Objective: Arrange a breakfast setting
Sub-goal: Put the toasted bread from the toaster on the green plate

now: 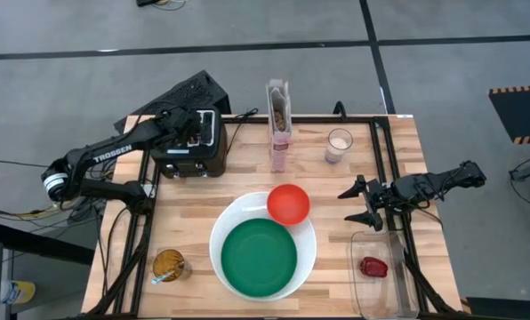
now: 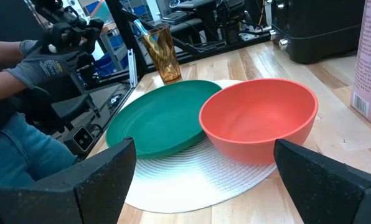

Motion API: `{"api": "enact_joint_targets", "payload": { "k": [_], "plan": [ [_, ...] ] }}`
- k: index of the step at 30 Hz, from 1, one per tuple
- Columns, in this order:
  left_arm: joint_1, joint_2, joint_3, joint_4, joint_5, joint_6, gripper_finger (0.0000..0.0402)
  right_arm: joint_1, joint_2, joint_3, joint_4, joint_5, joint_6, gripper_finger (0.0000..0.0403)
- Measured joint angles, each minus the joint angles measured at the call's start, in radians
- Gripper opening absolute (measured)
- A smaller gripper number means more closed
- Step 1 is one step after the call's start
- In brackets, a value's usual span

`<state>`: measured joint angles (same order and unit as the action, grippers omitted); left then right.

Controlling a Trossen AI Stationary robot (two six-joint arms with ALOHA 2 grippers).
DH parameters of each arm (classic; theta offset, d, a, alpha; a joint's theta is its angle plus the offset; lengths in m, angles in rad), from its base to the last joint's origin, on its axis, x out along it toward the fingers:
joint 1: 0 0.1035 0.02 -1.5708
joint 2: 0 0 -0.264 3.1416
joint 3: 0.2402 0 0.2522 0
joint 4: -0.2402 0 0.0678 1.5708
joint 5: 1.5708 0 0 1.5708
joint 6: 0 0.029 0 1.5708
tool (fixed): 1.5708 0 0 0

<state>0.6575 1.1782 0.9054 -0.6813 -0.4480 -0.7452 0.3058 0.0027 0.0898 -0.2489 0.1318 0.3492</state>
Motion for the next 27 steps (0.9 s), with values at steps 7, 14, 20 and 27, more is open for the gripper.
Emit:
{"api": "enact_joint_targets", "payload": {
  "k": [7, 14, 20, 27],
  "plan": [
    [0.0, 0.0, 0.0, -0.001, 0.024, 0.0, 0.0083, 0.0, 0.0, 0.0, 0.0, 0.0, 0.0, 0.0399],
    [0.0, 0.0, 0.0, -0.001, 0.025, -0.002, 0.0019, 0.0, 0.0, 0.0, 0.0, 0.0, 0.0, 0.0399],
    [0.0, -0.021, 0.0, -0.007, 0.043, -0.006, 0.0017, 0.0, 0.0, 0.0, 0.0, 0.0, 0.0, 0.0399],
    [0.0, -0.105, 0.0, -0.039, 0.06, -0.004, 0.0021, 0.0, 0.0, 0.0, 0.0, 0.0, 0.0, 0.0399]
  ]
}}
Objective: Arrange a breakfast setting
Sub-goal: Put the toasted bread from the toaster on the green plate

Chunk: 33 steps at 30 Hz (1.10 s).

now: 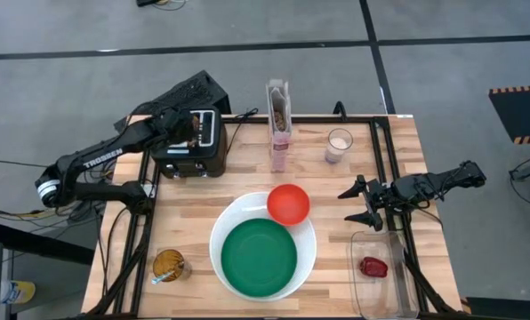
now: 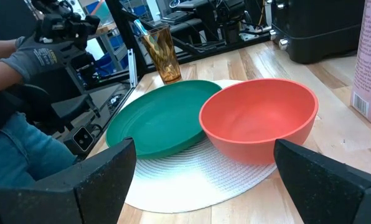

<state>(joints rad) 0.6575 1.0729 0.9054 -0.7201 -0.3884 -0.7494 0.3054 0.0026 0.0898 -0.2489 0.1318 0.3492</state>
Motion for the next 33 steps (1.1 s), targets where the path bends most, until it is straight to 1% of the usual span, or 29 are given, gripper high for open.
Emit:
{"api": "enact_joint_targets", "payload": {
  "k": [5, 13, 22, 27, 33],
  "plan": [
    [0.0, -0.088, -0.001, 0.0, 0.025, 0.034, 0.0019, 0.0, 0.0, 0.0, 0.0, 0.0, 0.0, 0.0399],
    [-0.001, -0.228, 0.0, -0.003, 0.062, 0.03, 0.0019, 0.0, 0.0, 0.0, 0.0, 0.0, 0.0, 0.0399],
    [-0.001, -0.323, 0.0, -0.002, 0.08, 0.036, 0.0019, 0.0, 0.0, 0.0, 0.0, 0.0, 0.0, 0.0399],
    [-0.001, -0.355, 0.0, 0.016, 0.173, 0.089, 0.0019, 0.0, 0.0, 0.0, 0.0, 0.0, 0.0, 0.0399],
    [-0.027, -0.372, 0.0, 0.09, 0.289, 0.235, 0.0019, 0.0, 0.0, 0.0, 0.0, 0.0, 0.0, 0.0399]
  ]
}}
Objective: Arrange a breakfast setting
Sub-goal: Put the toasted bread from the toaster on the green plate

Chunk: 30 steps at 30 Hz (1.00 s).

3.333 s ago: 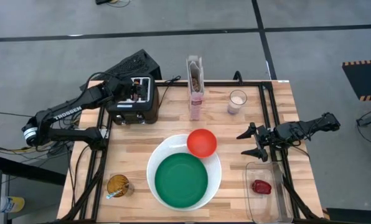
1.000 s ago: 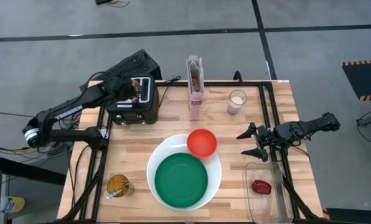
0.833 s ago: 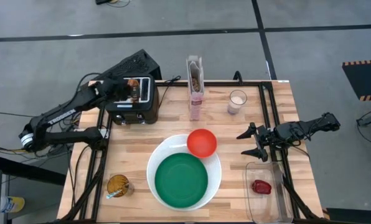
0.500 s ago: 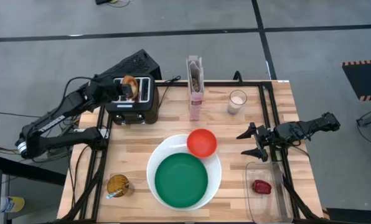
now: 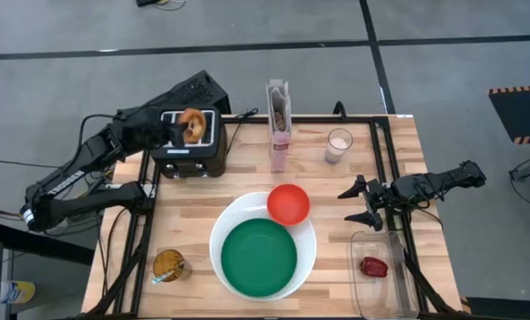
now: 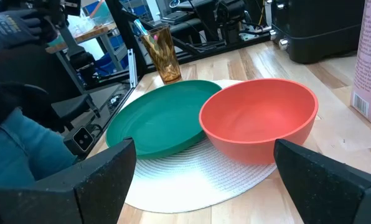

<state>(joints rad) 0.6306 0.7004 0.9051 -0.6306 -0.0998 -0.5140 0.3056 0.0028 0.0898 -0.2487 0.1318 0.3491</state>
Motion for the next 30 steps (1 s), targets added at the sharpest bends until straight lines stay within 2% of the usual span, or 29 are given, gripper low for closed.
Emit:
{"api": "enact_joint_targets", "payload": {
  "k": [9, 16, 24, 30],
  "plan": [
    [-0.073, -0.002, 0.0, 0.049, 0.159, 0.205, 0.0019, 0.0, 0.0, 0.0, 0.0, 0.0, 0.0, 0.0399],
    [-0.183, -0.001, 0.001, 0.046, 0.255, 0.359, 0.0019, 0.0, 0.0, 0.0, 0.0, 0.0, 0.0, 0.0399],
    [-0.354, -0.001, 0.001, 0.043, 0.244, 0.49, 0.0019, 0.0, 0.0, 0.0, 0.0, 0.0, 0.0, 0.0399],
    [-0.498, 0.008, 0.002, 0.043, 0.174, 0.536, 0.0019, 0.0, 0.0, 0.0, 0.0, 0.0, 0.0, 0.0399]
  ]
}}
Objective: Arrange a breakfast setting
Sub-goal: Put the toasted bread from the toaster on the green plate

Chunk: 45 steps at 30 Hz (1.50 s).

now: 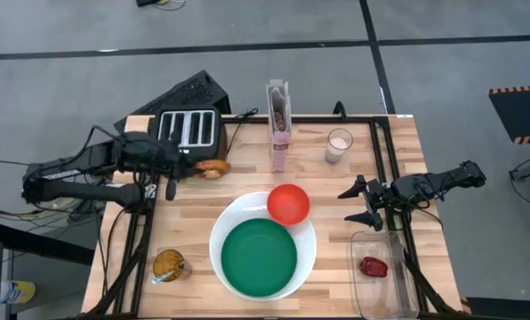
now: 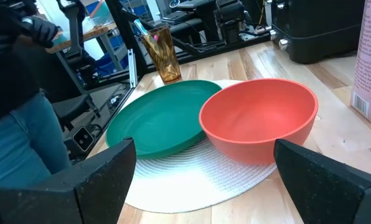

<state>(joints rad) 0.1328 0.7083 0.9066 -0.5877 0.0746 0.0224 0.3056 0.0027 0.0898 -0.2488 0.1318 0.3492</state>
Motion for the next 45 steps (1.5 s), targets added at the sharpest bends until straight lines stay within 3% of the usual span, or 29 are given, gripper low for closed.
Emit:
{"api": "enact_joint_targets", "payload": {
  "k": [14, 28, 36, 45],
  "plan": [
    [-0.359, 0.148, 0.0, 0.044, -0.389, 0.093, 0.0019, 0.0, 0.0, 0.0, 0.0, 0.0, 0.0, 0.0399],
    [-0.57, 0.36, 0.0, 0.065, -0.673, 0.07, 0.0019, 0.0, 0.0, 0.0, 0.0, 0.0, 0.0, 0.0399],
    [-0.62, 0.488, 0.0, 0.066, -0.763, -0.01, 0.0019, 0.0, 0.0, 0.0, 0.0, 0.0, 0.0, 0.0399],
    [-0.685, 0.595, 0.0, 0.128, -0.77, -0.045, 0.0019, 0.0, 0.0, 0.0, 0.0, 0.0, 0.0, 0.0399]
  ]
}}
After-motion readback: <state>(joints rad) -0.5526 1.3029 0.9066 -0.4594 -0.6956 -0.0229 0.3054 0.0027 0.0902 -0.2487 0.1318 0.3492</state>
